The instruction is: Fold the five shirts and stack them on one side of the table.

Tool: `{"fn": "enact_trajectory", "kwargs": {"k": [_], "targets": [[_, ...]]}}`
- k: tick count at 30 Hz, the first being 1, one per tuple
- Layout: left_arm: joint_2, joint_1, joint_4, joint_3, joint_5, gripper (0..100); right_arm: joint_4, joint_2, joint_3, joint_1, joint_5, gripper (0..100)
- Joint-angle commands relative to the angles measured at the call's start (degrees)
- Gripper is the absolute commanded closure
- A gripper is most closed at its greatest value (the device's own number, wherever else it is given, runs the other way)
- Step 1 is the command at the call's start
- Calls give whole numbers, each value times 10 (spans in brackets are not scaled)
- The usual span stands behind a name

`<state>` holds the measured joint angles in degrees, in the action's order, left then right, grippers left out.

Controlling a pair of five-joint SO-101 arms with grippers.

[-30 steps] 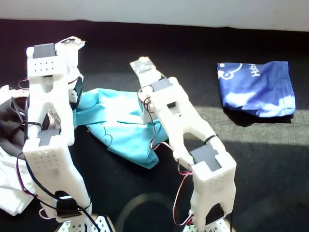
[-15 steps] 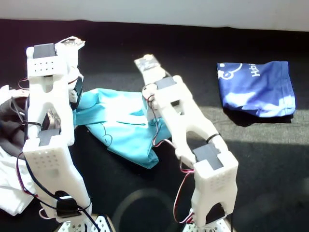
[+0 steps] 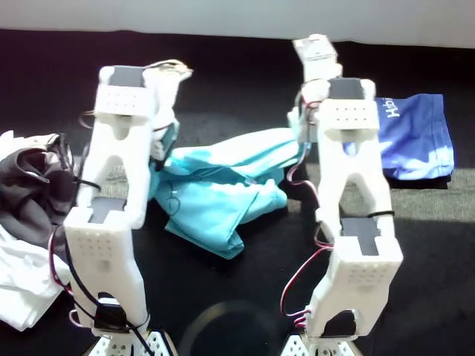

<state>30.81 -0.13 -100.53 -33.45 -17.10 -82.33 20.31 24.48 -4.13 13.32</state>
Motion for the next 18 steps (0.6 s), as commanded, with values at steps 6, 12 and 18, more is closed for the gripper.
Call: {"fn": "enact_trajectory", "kwargs": {"k": [6,12,18], "targets": [[-58,53,-6,73,2,784,-1,-42,31,84,25,993],[-54,61,2,173,-17,814,-1,-42,33,86,25,993],[-54,4,91,228,-113,829,-1,-42,31,86,25,993]]}}
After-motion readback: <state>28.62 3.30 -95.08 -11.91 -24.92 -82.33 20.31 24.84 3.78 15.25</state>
